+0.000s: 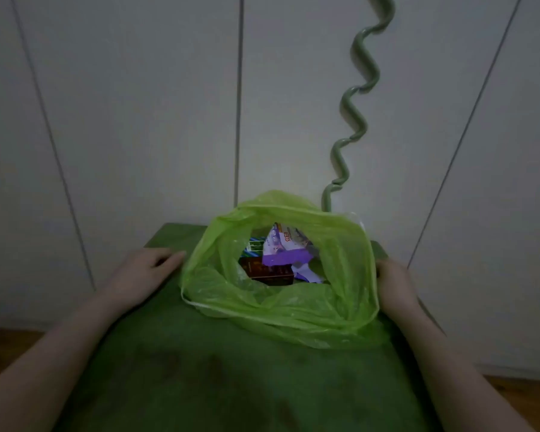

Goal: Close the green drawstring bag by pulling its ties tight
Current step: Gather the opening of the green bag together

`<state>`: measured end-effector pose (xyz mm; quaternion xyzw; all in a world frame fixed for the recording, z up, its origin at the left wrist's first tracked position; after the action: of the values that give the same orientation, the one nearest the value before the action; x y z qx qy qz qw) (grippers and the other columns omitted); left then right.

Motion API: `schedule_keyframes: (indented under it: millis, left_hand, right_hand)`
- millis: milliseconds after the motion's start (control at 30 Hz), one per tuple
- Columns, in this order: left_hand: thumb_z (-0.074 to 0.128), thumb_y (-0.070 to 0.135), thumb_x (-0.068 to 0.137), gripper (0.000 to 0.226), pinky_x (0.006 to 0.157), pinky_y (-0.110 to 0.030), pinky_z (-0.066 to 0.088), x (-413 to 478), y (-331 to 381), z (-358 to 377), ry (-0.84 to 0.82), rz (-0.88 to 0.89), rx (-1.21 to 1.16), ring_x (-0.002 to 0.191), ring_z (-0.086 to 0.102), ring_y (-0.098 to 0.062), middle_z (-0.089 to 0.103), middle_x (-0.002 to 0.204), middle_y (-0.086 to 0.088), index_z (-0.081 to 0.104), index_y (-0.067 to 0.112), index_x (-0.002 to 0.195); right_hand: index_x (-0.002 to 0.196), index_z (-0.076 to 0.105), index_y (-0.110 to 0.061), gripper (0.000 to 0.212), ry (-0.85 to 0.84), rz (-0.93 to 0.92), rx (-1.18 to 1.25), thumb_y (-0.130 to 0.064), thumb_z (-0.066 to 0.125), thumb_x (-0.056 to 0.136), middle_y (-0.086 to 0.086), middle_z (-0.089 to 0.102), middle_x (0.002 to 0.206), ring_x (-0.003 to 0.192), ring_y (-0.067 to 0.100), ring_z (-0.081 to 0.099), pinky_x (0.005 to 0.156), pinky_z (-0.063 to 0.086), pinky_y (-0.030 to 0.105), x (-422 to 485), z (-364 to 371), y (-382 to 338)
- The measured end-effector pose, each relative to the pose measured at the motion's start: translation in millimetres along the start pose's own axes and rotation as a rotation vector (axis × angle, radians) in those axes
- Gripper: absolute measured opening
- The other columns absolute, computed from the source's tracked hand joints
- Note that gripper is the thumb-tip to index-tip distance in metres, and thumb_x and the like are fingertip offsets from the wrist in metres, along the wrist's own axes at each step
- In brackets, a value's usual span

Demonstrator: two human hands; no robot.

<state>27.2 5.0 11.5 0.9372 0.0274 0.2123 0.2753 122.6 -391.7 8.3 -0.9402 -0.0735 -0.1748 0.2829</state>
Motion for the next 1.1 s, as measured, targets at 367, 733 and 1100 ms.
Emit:
schedule_keyframes:
  millis: [367, 733, 1100]
  left_hand:
    - [0.042, 0.06, 0.083, 0.065, 0.045, -0.025, 0.032, -7, 25, -10, -0.289, -0.269, -0.173, 0.031, 0.041, -0.009, 0.045, 0.03, 0.002, 0.062, 0.014, 0.042]
    - [0.083, 0.035, 0.051, 0.06, 0.052, -0.022, 0.056, -17, 48, -2, -0.534, -0.283, -0.929, 0.075, 0.066, -0.012, 0.072, 0.092, -0.005, 0.065, 0.014, 0.104]
    - [0.065, 0.022, 0.079, 0.009, 0.034, -0.016, 0.04, -5, 66, 6, -0.095, -0.27, -0.813, 0.039, 0.046, -0.007, 0.055, 0.048, 0.003, 0.067, 0.013, 0.077]
  right_hand:
    - [0.117, 0.064, -0.005, 0.034, 0.319, 0.095, 0.239, -0.008, 0.04, 0.092, 0.018, 0.068, 0.117, 0.109, 0.033, 0.059, 0.094, 0.044, 0.039, 8, -26, -10]
    - [0.107, 0.069, -0.013, 0.022, 0.366, -0.254, 0.26, -0.023, 0.062, 0.089, 0.001, 0.068, 0.096, 0.092, 0.022, 0.058, 0.076, 0.038, 0.028, 1, -27, -61]
    - [0.076, 0.069, -0.025, 0.008, 0.402, -0.193, 0.519, -0.023, 0.065, 0.083, -0.005, 0.067, 0.069, 0.064, 0.007, 0.059, 0.059, 0.048, 0.023, -18, -24, -88]
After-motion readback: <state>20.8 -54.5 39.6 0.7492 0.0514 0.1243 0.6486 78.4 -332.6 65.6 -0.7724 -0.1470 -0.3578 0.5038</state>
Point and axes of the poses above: each hand's wrist, its own x-axis towards the middle knuckle, its own z-axis out of the palm, y = z × x, the point moved 3 cm from there along x, towards the middle knuckle
